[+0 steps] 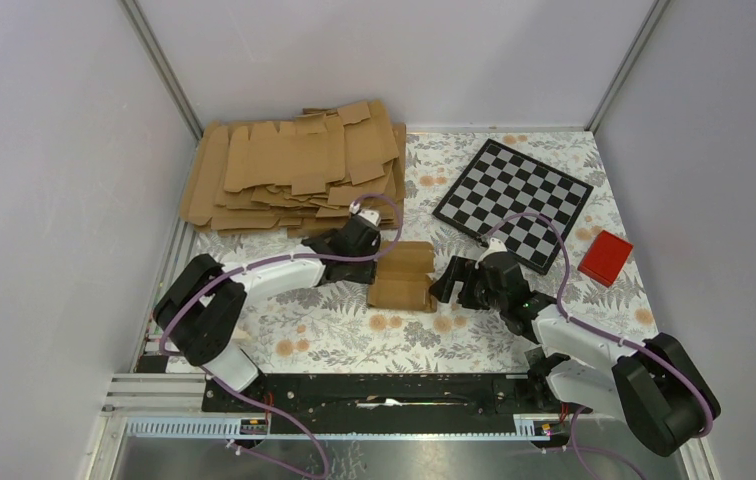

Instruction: Fold the paper box

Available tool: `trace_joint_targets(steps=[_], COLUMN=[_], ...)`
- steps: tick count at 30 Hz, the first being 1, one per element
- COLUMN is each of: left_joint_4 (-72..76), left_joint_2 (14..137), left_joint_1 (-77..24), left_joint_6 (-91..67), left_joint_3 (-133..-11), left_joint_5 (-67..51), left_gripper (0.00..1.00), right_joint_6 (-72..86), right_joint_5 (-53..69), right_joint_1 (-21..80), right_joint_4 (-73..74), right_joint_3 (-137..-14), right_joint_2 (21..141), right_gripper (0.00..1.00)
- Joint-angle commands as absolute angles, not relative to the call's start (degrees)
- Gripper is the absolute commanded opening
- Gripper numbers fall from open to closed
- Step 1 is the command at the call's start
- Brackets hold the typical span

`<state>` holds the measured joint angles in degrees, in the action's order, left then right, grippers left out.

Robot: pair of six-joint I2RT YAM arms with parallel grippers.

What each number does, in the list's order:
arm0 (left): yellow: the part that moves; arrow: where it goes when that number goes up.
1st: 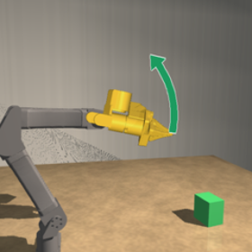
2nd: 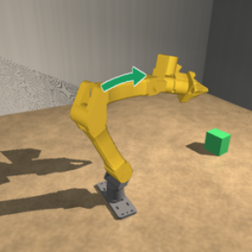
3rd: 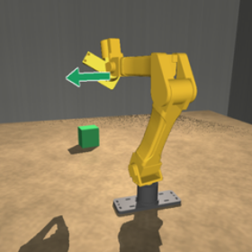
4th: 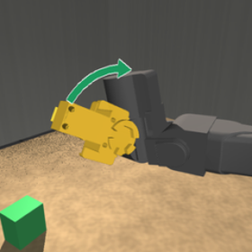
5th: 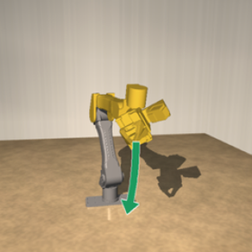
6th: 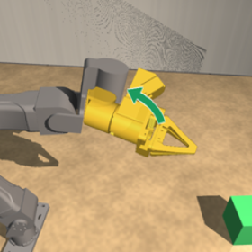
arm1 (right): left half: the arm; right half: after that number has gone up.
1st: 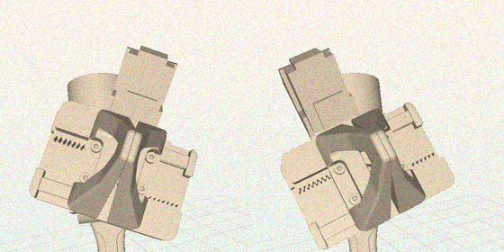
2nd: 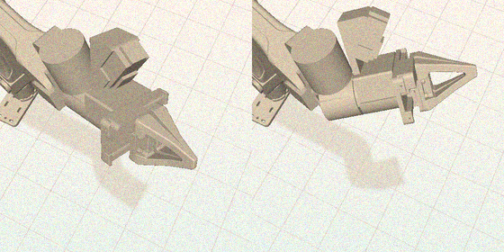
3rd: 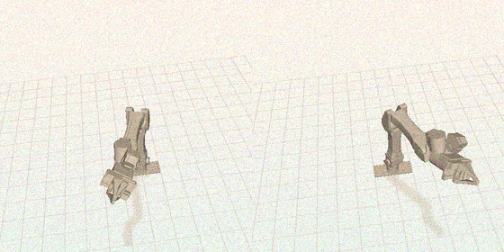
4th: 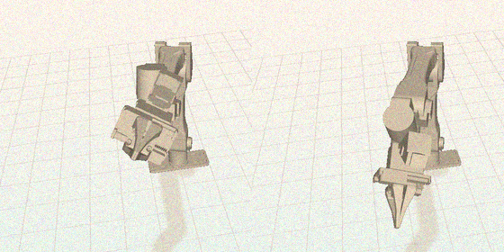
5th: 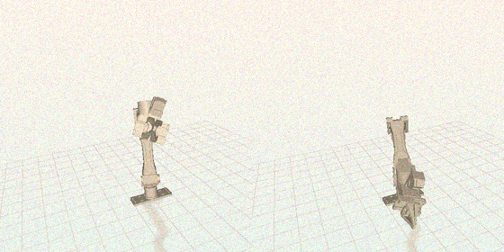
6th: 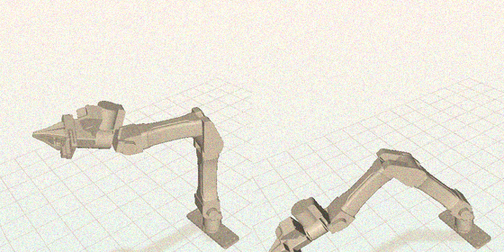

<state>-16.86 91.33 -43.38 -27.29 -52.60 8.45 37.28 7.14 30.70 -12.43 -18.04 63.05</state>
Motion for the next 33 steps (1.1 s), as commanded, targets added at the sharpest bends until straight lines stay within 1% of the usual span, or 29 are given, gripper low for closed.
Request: trace_joint_targets(steps=[1, 8, 15, 16, 17, 18, 19, 20, 21, 23, 24, 25, 26, 27, 28, 33], left_joint_4=[-15.8, -14.9, -12.5, -12.5, -12.4, -12.1, -13.0, -14.7, -14.5, -8.7, -6.8, -5.5, -5.2, -5.3, -5.8, -7.5], left_joint_2=[88.5, 85.2, 75.8, 74.2, 72.6, 70.8, 68.9, 66.3, 64.2, 59.9, 58.1, 56.9, 56.3, 56.2, 56.5, 62.0], left_joint_1=[-43.3, -43.3, -43.3, -43.3, -43.3, -43.2, -42.7, -41.8, -40.4, -38.9, -38.9, -38.9, -39.0, -39.0, -39.3, -41.4], left_joint_6=[-29.4, -32.2, -35.0, -35.9, -37.6, -39.9, -44.1, -49.7, -53.0, -55.0, -56.2, -57.6, -59.1, -60.1, -60.6, -62.5], left_joint_3=[-50.8, -47.7, -42.4, -41.5, -40.5, -39.0, -37.6, -36.0, -33.8, -29.3, -27.9, -26.7, -26.2, -26.0, -26.3, -29.7], left_joint_5=[5.9, 5.3, 9.6, 10.8, 12.2, 13.4, 14.9, 16.0, 13.9, 7.0, 5.1, 3.7, 2.9, 2.5, 2.5, 1.5], left_gripper=[0.38, 0.4, 0.52, 0.57, 0.67, 0.87, 0.97, 0.99, 0.99, 0.99, 0.94, 0.85, 0.79, 0.76, 0.76, 0.83], right_joint_6=[39.2, 39.5, 39.1, 39.2, 39.2, 39.3, 39.3, 39.4, 39.4, 39.5, 39.5, 39.5, 39.6, 39.5, 39.4, 38.1], right_joint_5=[8.9, 9.0, 9.0, 8.9, 8.9, 8.9, 8.9, 8.8, 8.8, 8.8, 8.9, 8.9, 8.8, 8.8, 8.7, 8.4], right_joint_1=[30.6, 30.6, 30.5, 30.6, 30.6, 30.5, 30.6, 30.6, 30.6, 30.6, 30.6, 30.6, 30.6, 30.6, 30.6, 30.5], right_joint_4=[-15.5, -15.9, -15.9, -16.0, -16.1, -16.1, -16.1, -16.2, -16.3, -16.3, -16.3, -16.3, -16.2, -16.2, -16.3, -15.6], right_joint_3=[-19.0, -18.9, -19.0, -18.8, -18.8, -18.7, -18.7, -18.5, -18.4, -18.2, -18.2, -18.1, -18.1, -18.0, -17.9, -17.8], right_joint_2=[63.8, 64.6, 64.9, 64.9, 64.8, 64.7, 64.4, 64.2, 63.9, 63.4, 63.2, 62.8, 62.3, 61.9, 61.6, 60.4], right_gripper=[0.95, 0.95, 0.95, 0.95, 0.95, 0.95, 0.95, 0.95, 0.95, 0.95, 0.95, 0.94, 0.94, 0.94, 0.95, 0.94])
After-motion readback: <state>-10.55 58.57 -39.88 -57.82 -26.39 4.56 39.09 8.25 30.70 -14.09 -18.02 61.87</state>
